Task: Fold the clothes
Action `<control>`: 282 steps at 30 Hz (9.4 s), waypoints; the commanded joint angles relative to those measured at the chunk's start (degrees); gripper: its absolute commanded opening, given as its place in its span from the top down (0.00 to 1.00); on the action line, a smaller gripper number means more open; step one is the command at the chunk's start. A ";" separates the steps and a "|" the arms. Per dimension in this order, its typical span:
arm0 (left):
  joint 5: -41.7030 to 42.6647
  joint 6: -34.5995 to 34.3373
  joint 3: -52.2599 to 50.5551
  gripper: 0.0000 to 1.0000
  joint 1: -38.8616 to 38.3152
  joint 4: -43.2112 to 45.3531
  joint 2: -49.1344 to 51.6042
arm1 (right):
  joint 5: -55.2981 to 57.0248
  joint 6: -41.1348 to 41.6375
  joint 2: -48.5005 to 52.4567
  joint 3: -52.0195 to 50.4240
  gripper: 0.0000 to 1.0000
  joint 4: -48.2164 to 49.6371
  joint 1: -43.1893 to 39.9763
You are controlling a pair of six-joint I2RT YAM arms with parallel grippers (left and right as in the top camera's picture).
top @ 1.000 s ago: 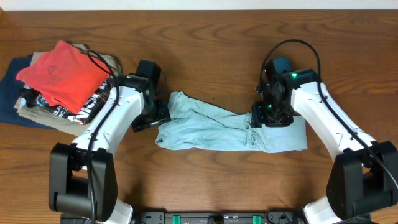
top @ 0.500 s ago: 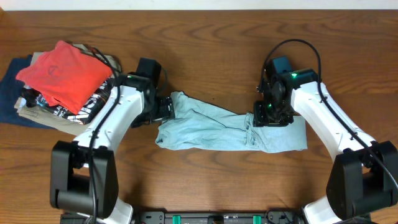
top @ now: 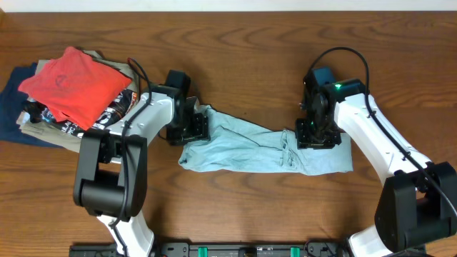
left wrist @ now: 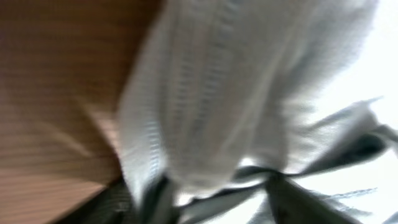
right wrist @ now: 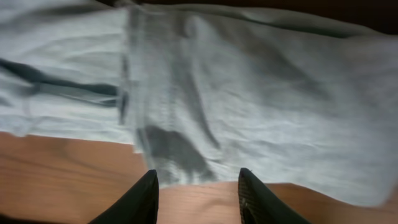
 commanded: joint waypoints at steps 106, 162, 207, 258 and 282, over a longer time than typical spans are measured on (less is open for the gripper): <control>-22.21 1.01 36.70 0.94 32.13 -9.35 -1.77 | -4.76 -12.22 -0.04 -0.11 0.59 -2.01 -17.03; -19.43 0.39 0.20 0.02 6.99 -18.40 -53.20 | -4.35 -14.29 -41.68 -12.52 0.01 12.26 -24.72; -19.43 0.42 -11.85 0.02 6.93 -28.13 -96.50 | -3.02 -18.18 -97.24 -54.55 0.01 49.92 -19.56; -20.52 0.22 -11.87 0.02 6.95 -27.87 -96.63 | -3.45 -18.60 -97.90 -71.10 0.01 63.54 -19.26; -22.05 0.68 -11.89 0.02 6.99 -27.02 -97.66 | -3.45 -18.60 -97.90 -71.10 0.01 63.54 -19.26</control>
